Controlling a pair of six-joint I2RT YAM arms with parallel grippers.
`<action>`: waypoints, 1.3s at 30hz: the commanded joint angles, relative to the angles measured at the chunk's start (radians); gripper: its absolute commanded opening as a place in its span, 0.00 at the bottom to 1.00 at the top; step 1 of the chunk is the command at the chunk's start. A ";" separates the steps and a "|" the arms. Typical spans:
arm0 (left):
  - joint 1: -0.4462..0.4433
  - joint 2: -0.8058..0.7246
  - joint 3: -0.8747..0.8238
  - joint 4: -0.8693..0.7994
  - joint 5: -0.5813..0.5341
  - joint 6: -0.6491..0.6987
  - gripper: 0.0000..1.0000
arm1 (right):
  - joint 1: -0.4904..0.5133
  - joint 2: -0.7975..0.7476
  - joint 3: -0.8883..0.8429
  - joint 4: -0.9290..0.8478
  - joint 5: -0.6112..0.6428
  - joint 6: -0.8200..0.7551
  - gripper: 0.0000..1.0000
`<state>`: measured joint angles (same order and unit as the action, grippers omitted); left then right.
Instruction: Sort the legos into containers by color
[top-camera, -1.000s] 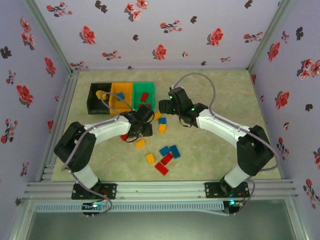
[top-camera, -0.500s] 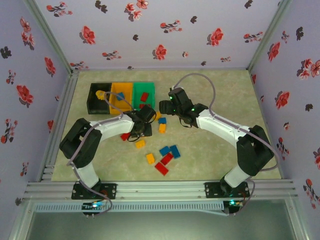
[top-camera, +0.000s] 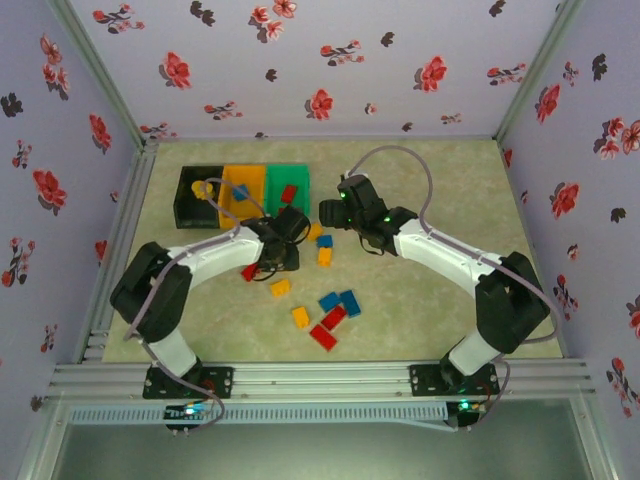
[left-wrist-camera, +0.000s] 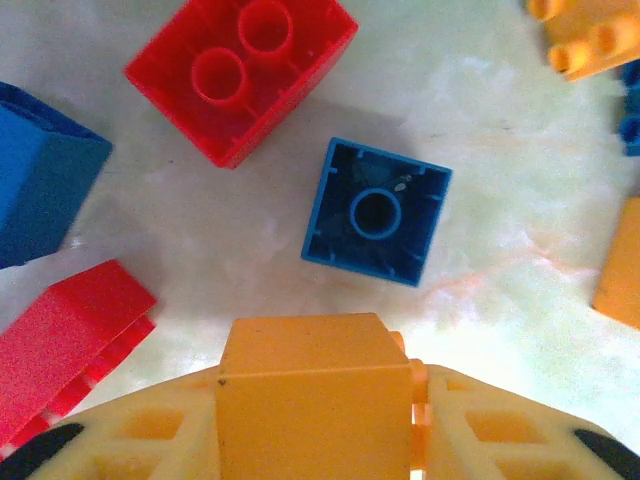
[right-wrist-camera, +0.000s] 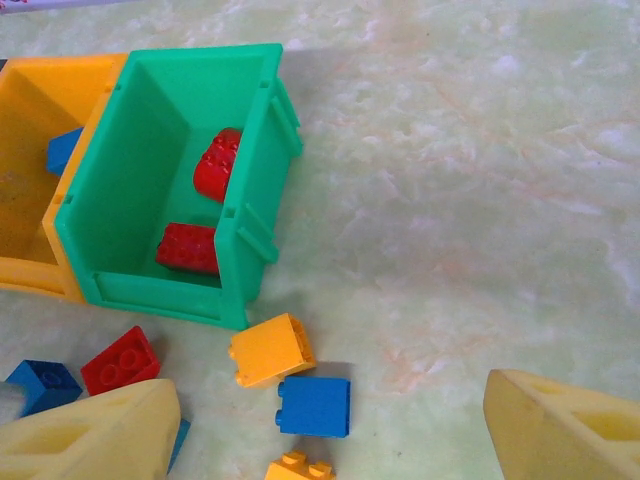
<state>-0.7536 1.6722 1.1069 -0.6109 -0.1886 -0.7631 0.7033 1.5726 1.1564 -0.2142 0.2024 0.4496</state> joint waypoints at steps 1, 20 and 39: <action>0.014 -0.082 0.067 -0.082 -0.055 0.065 0.28 | 0.002 -0.025 -0.005 -0.017 0.017 -0.002 0.80; 0.598 0.001 0.322 -0.013 -0.003 0.372 0.26 | 0.002 -0.133 -0.117 -0.058 0.003 0.007 0.80; 0.746 0.172 0.400 0.077 0.104 0.444 0.64 | 0.016 -0.126 -0.133 -0.067 -0.011 0.021 0.79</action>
<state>-0.0147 1.8851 1.4860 -0.5385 -0.1104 -0.3317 0.7094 1.4399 1.0271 -0.2672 0.2012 0.4561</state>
